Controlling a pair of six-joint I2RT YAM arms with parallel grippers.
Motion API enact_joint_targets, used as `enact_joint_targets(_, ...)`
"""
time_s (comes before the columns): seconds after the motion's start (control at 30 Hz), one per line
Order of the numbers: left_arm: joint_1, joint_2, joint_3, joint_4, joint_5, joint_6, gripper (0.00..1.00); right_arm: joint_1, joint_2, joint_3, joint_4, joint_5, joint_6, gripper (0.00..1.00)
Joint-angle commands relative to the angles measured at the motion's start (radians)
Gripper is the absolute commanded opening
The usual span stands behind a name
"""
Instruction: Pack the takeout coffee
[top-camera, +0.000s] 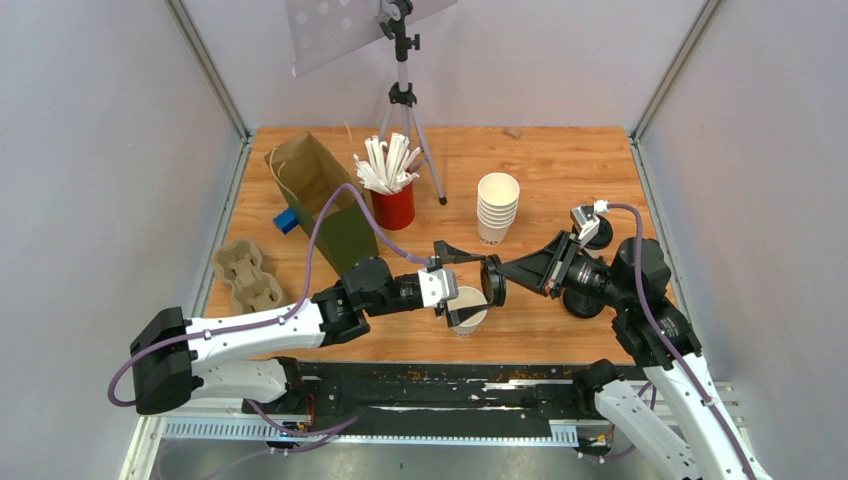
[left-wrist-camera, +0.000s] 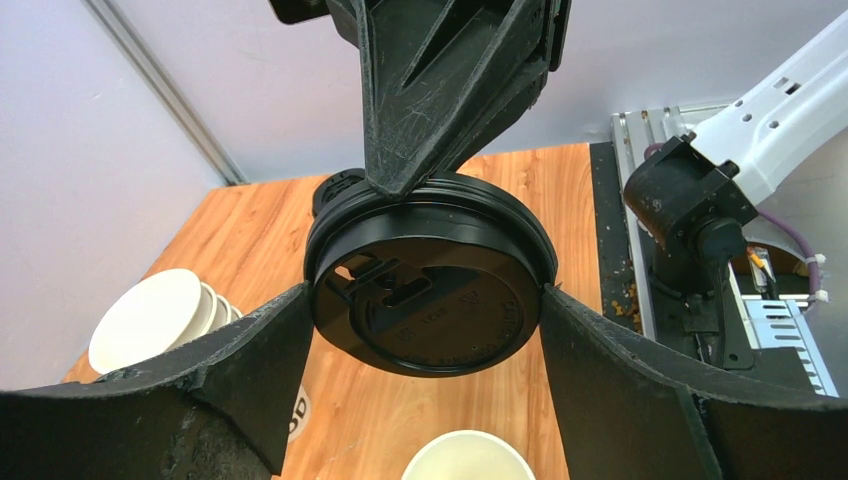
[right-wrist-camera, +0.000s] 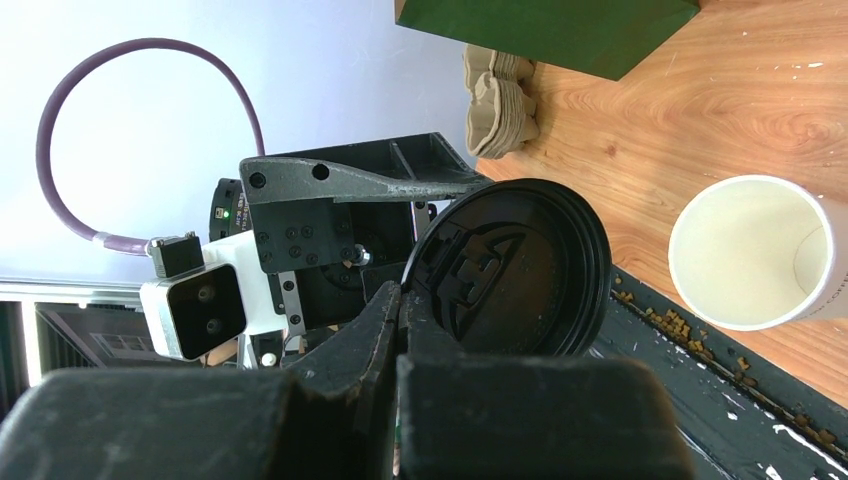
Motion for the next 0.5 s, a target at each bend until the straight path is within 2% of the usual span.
enact_joint_targets(0.0, -0.006, -0.016, 0.007, 0.024, 0.002, 0.022, 0.86, 0.009, -0.018, -0.012, 0.042, 0.012, 0.021, 0.0)
enact_joint_targets(0.07, -0.006, -0.02, 0.007, 0.014, -0.001, 0.023, 0.86, 0.009, -0.019, -0.014, 0.04, 0.017, 0.021, 0.0)
enact_joint_targets(0.23, -0.006, -0.035, 0.023, -0.066, -0.035, 0.019, 0.84, 0.009, -0.015, -0.001, 0.012, 0.033, 0.001, 0.12)
enact_joint_targets(0.33, -0.006, -0.05, 0.04, -0.151, -0.067, 0.007, 0.84, 0.009, -0.009, 0.029, -0.045, 0.062, -0.042, 0.28)
enact_joint_targets(0.47, -0.007, -0.073, 0.08, -0.327, -0.122, -0.028, 0.83, 0.009, -0.006, 0.086, -0.159, 0.131, -0.124, 0.55)
